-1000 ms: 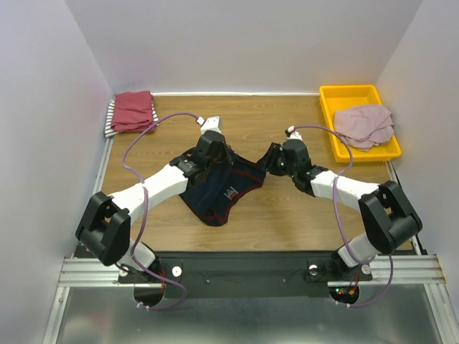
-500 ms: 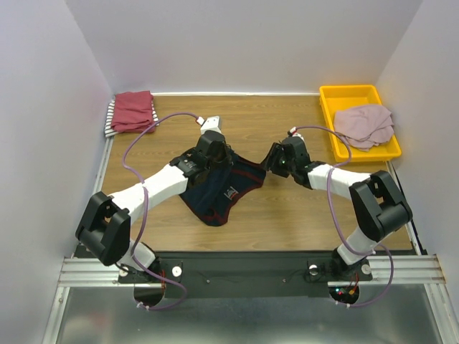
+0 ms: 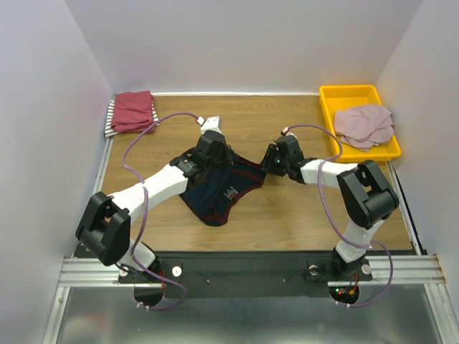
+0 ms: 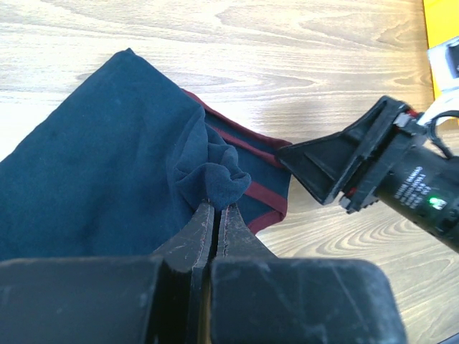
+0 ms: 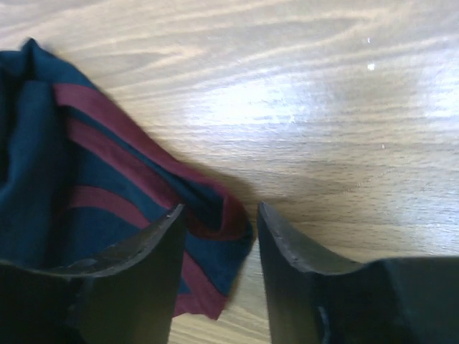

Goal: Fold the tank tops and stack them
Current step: Fold the tank top, then neatly place the folded tank top to the corner

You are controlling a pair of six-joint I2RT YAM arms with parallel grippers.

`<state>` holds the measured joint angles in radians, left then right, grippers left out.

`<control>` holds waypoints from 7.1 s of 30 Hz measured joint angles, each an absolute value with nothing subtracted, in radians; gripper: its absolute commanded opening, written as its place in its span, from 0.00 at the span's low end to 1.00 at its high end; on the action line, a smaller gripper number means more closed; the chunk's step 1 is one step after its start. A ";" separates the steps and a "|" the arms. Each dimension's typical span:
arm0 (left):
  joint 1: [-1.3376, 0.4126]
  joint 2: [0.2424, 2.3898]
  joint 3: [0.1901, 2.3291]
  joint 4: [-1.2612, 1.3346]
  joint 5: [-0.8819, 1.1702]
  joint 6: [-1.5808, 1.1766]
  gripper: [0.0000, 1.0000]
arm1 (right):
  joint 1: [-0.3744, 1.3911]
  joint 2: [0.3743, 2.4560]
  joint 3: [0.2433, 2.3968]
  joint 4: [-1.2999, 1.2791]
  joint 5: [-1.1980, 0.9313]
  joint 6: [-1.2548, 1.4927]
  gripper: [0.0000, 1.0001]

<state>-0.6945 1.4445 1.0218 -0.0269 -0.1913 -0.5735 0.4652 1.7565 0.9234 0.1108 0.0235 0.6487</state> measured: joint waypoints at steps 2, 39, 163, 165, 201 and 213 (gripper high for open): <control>-0.694 1.444 1.022 -0.027 -0.191 -0.574 0.00 | 0.465 1.768 0.923 0.110 0.022 0.646 0.27; -0.694 1.386 1.022 -0.070 -0.236 -0.611 0.00 | 0.644 1.658 0.779 0.102 0.231 0.648 0.01; -0.266 1.967 1.258 -0.049 0.459 -0.267 0.75 | 0.840 1.698 1.023 -0.388 0.208 0.660 0.20; -0.270 1.976 1.266 -0.049 0.461 -0.267 0.74 | 0.836 1.698 1.002 -0.369 0.212 0.675 0.18; -0.260 2.372 2.063 -0.520 -0.352 -0.158 0.00 | 0.809 1.931 1.571 -0.359 0.178 0.535 0.85; -0.096 2.407 2.299 -0.511 -0.511 -0.008 0.00 | 0.772 2.059 1.641 -0.375 0.165 0.490 0.85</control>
